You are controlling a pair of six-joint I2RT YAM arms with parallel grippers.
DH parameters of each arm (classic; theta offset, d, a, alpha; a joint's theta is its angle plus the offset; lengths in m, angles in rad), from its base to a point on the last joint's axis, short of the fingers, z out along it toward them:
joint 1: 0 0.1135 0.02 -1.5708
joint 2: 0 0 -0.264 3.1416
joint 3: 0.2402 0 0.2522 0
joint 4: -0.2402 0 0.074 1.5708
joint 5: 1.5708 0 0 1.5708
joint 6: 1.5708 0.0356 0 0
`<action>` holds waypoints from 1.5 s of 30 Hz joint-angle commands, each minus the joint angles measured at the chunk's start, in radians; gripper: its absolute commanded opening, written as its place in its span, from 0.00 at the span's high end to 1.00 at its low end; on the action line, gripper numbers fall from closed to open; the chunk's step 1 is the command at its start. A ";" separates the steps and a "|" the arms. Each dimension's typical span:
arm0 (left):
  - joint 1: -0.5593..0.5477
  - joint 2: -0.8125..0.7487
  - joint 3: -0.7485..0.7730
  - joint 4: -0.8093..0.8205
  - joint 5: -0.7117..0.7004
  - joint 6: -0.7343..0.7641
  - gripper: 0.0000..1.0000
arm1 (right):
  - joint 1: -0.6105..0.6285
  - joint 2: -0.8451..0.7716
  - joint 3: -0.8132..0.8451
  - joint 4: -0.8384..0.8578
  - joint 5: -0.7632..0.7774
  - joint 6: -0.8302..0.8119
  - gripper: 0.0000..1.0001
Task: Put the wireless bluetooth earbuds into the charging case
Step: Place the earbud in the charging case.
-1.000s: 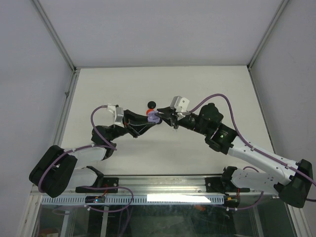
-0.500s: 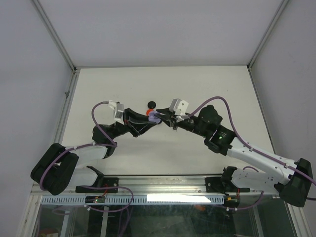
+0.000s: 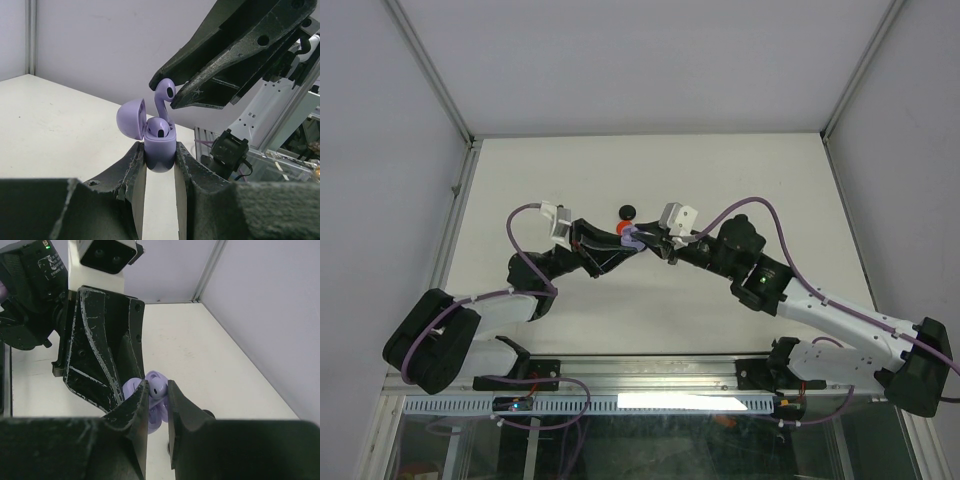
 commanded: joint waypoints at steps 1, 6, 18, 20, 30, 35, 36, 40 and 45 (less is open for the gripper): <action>0.006 0.004 0.029 0.199 -0.021 -0.047 1.00 | 0.010 -0.003 -0.008 0.082 0.013 -0.008 0.92; 0.006 0.006 0.034 0.200 -0.035 -0.069 1.00 | 0.014 -0.001 -0.013 0.093 0.010 -0.003 0.92; 0.007 0.012 0.016 0.203 -0.097 -0.089 1.00 | 0.016 -0.010 -0.037 0.122 -0.018 0.028 0.91; 0.006 0.013 0.014 0.202 -0.114 -0.094 1.00 | 0.016 -0.010 -0.039 0.125 -0.031 0.041 0.89; 0.006 0.007 0.010 0.203 -0.128 -0.098 1.00 | 0.016 -0.004 -0.058 0.158 -0.082 0.084 0.79; 0.007 0.004 -0.010 0.200 -0.118 -0.026 1.00 | 0.016 -0.034 -0.032 0.101 -0.060 0.110 0.64; 0.006 0.001 -0.017 0.195 -0.118 0.000 1.00 | 0.016 -0.046 -0.028 0.090 -0.048 0.114 0.61; 0.007 -0.024 -0.026 0.143 -0.109 0.097 1.00 | 0.016 -0.086 -0.007 0.039 0.020 0.158 0.48; 0.006 -0.072 -0.006 0.016 -0.092 0.212 1.00 | 0.015 -0.096 0.030 -0.028 0.183 0.227 0.32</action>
